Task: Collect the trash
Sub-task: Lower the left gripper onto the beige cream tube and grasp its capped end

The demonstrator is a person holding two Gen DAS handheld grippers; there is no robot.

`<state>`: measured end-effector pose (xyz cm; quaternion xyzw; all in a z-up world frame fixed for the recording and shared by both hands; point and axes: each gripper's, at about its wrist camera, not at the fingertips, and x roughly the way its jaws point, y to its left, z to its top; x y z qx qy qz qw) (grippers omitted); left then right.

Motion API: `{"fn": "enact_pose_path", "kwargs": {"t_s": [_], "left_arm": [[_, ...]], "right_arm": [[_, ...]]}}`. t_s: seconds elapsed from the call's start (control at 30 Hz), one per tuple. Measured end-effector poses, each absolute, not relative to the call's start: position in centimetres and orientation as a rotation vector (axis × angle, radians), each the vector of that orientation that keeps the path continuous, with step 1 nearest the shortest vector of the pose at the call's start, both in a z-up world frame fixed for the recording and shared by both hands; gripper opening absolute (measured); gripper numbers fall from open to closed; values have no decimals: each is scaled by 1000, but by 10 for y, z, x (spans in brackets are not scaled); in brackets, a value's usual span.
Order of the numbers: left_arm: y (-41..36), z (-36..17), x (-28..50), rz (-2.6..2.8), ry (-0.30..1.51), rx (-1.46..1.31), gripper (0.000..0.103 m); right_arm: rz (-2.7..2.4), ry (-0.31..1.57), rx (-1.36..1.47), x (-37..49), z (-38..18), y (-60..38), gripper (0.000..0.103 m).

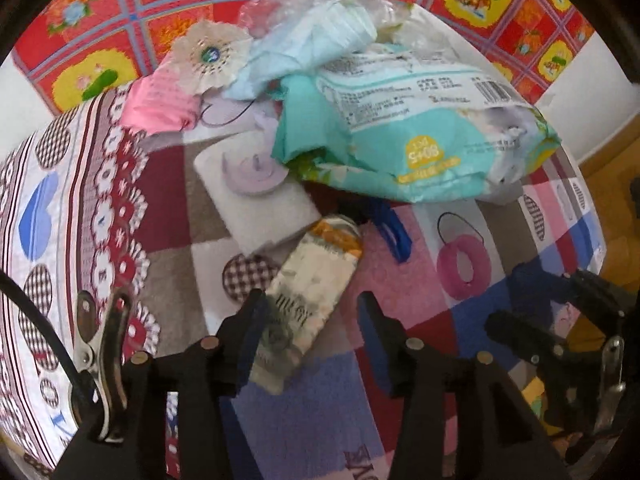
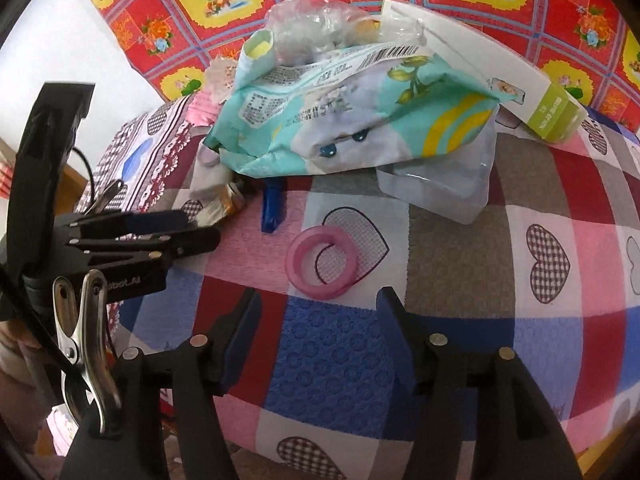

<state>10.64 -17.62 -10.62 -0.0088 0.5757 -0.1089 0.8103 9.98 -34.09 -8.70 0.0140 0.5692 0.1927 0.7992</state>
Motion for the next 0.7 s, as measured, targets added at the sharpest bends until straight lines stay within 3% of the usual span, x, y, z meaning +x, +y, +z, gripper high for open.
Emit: {"fn": "enact_pose_path", "kwargs": {"t_s": [0.37,0.53,0.57,0.7], "left_arm": [[-205,-115,123,-180,1167,12,53],[-217,-116,121,-166,1140,18,28],[-216,-115,120,-170,1144,-4,16],[-211,-115,119,-144,1146,-43,12]], "right_arm": [[430,1231,8,107,-93,-343,61],[444,1230,-4,109,-94,-340,61],[448,1229,-7,110,-94,-339,61],[457,1239,-36,113,-98,-331,61]]}}
